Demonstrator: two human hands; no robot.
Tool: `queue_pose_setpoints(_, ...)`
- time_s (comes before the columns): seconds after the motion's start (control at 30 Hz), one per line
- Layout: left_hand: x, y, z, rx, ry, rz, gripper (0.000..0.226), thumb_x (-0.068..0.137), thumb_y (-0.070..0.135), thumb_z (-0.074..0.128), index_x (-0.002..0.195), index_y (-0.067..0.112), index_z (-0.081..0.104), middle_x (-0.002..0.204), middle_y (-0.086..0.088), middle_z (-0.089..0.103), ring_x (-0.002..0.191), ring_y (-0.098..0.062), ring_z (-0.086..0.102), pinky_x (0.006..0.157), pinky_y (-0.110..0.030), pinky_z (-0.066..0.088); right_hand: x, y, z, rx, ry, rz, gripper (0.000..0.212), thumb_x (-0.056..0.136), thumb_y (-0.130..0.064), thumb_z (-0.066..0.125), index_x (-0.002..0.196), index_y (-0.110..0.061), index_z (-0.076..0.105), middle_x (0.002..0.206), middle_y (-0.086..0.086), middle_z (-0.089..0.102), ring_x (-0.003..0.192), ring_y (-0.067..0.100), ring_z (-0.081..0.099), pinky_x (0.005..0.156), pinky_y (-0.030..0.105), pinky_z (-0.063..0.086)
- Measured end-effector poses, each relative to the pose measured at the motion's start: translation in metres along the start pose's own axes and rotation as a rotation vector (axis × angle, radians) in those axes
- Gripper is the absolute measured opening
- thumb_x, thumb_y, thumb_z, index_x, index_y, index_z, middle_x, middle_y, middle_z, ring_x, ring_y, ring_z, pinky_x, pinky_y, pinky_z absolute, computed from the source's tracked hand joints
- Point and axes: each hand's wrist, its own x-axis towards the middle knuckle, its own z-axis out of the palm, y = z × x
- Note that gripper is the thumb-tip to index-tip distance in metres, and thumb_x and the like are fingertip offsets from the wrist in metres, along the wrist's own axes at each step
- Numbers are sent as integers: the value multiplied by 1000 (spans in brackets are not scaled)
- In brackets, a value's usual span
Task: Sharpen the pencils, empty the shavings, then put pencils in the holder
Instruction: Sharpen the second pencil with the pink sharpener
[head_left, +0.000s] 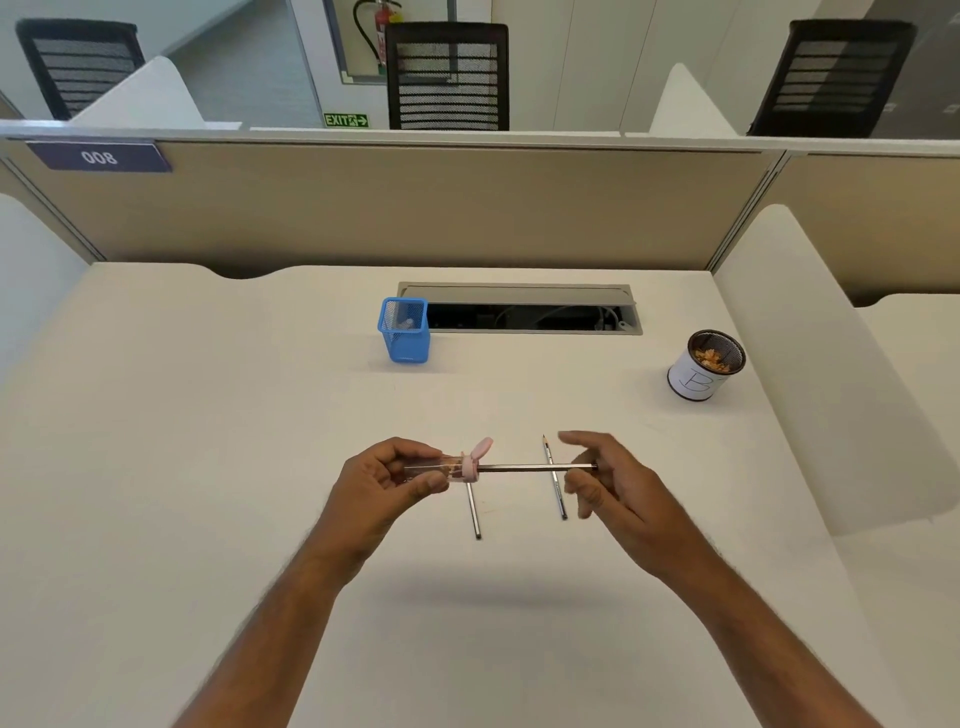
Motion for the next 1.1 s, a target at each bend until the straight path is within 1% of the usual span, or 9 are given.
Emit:
queue_pose_setpoints(0.17, -1, 3, -2, -6, 7, -3, 23, 83, 15, 91, 101, 27, 85, 111, -10, 89, 101, -23, 86, 88, -21, 65, 0, -2, -7, -86, 91, -52, 16, 100, -33, 73, 110, -46, 72, 96, -7, 78, 82, 18, 76, 76, 29, 57)
queue_pose_setpoints(0.3, -2, 3, -3, -2, -4, -12, 26, 81, 17, 98, 101, 28, 85, 111, -11, 89, 102, -24, 86, 91, -23, 66, -2, -2, -8, -104, 102, -66, 20, 101, -18, 73, 106, -38, 77, 92, -8, 81, 81, 12, 77, 75, 13, 52)
queue_pose_setpoints(0.47, -3, 3, -3, 46, -42, 0, 25, 82, 17, 97, 102, 25, 84, 112, -9, 89, 107, -24, 85, 91, -23, 65, 0, 1, -4, -163, 67, -12, 23, 106, -41, 55, 90, -32, 69, 67, -4, 74, 51, 3, 49, 55, 13, 38)
queue_pose_setpoints(0.57, -3, 2, -2, 60, -41, 8, 24, 83, 18, 96, 101, 27, 84, 112, -8, 89, 108, -23, 84, 90, -22, 65, 1, 4, -3, -120, 41, 21, 28, 107, -40, 51, 86, -31, 67, 56, 2, 70, 54, 2, 56, 60, 9, 40)
queue_pose_setpoints(0.7, -3, 1, -4, 24, -29, -13, 33, 73, 37, 97, 102, 29, 84, 111, -9, 89, 104, -25, 85, 92, -25, 66, -2, 5, -4, -70, 9, 30, 34, 103, -56, 47, 97, -36, 74, 72, 2, 74, 60, 10, 64, 67, 25, 51)
queue_pose_setpoints(0.83, -4, -2, -5, 19, -18, -12, 36, 70, 43, 96, 102, 31, 84, 110, -7, 89, 103, -26, 86, 91, -25, 67, -3, 1, -5, -60, -20, 22, 25, 102, -42, 66, 127, -45, 69, 100, -9, 75, 79, 14, 72, 74, 17, 52)
queue_pose_setpoints(0.93, -4, -2, -4, 6, -20, -13, 35, 71, 42, 95, 102, 31, 84, 109, -7, 89, 101, -27, 86, 89, -24, 66, -3, 1, -6, -151, 19, -32, 30, 100, -18, 76, 115, -44, 72, 98, -14, 76, 82, 13, 73, 70, 11, 48)
queue_pose_setpoints(1.0, -4, -2, -4, -2, -28, -13, 33, 72, 41, 95, 101, 29, 84, 109, -9, 89, 99, -28, 87, 88, -23, 66, -4, 1, -5, -181, 43, -37, 29, 99, -16, 77, 110, -43, 75, 92, -11, 78, 83, 13, 75, 71, 8, 48)
queue_pose_setpoints(1.1, -3, -1, -4, -9, -32, -15, 35, 71, 39, 95, 102, 27, 84, 109, -10, 89, 100, -28, 86, 90, -25, 66, -5, -1, -5, -187, 68, -59, 30, 98, -14, 78, 108, -43, 76, 90, -11, 80, 82, 15, 75, 75, 16, 54)
